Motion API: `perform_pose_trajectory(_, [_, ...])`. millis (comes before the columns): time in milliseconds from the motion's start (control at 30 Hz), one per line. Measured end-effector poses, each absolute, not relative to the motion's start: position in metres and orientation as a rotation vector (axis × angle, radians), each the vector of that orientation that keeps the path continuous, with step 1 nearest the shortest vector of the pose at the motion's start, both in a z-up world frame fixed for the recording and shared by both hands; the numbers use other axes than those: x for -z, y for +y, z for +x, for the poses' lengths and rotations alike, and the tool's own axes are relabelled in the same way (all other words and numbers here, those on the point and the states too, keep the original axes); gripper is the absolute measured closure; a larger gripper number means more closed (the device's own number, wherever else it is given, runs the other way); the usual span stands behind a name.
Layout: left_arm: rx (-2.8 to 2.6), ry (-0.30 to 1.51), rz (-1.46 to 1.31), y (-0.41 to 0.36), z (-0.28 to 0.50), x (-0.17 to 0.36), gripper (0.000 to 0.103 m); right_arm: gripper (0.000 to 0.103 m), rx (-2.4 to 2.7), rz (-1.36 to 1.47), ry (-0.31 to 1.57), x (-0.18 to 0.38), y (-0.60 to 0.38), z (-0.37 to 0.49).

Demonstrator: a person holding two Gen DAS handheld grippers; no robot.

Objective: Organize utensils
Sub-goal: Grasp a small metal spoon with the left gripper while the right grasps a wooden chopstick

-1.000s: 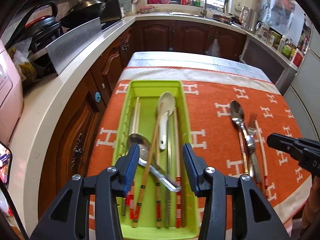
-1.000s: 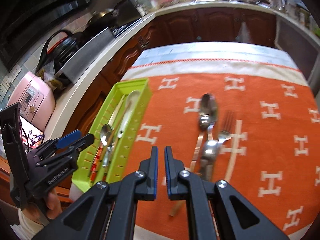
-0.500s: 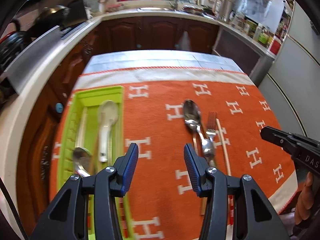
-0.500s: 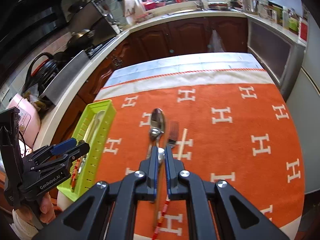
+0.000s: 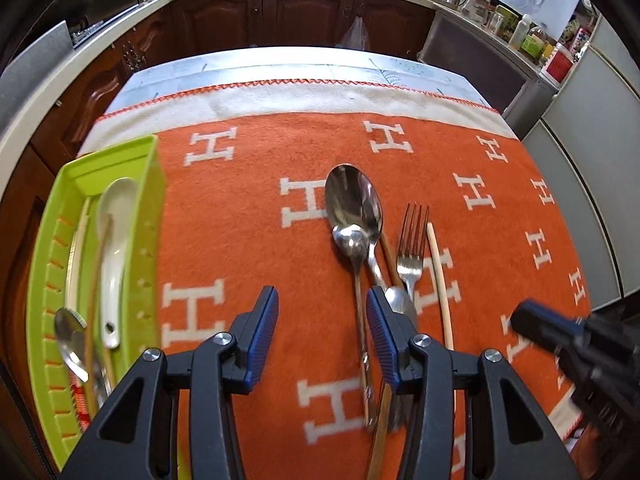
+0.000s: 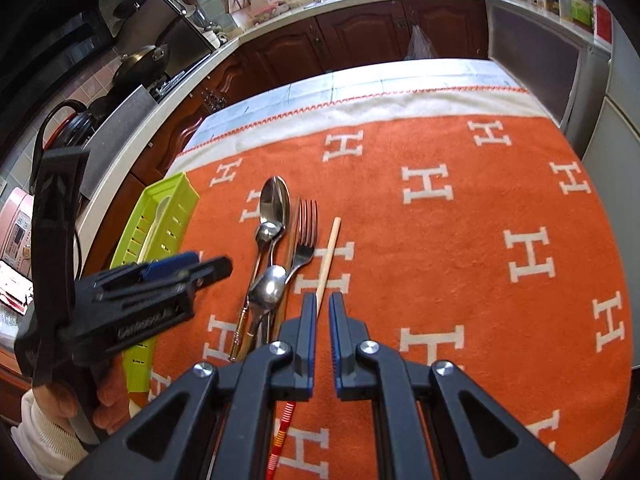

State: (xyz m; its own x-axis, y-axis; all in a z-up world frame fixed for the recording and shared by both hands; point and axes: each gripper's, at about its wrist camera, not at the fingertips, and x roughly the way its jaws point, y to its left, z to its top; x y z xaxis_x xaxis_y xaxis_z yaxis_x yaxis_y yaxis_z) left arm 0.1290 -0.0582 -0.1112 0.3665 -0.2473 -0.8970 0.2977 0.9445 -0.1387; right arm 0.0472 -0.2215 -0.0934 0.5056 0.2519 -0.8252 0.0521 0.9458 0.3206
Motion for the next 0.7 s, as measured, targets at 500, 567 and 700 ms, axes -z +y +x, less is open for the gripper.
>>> perform_pose_trajectory(500, [0.408,1.190,-0.058,-0.080,0.164,0.140,0.083,0.096,-0.169,0.362,1.090,0.123,-0.222,0.058])
perform_pose_trajectory(567, [0.428,1.190,-0.062,-0.083,0.164,0.141,0.088,0.096,-0.170,0.365,1.096,0.125,-0.222,0.058])
perform_pose_trajectory(700, [0.413,1.170,-0.029,-0.088,0.160,0.138,0.090,0.096,-0.170,0.374,1.101,0.128,-0.223,0.059])
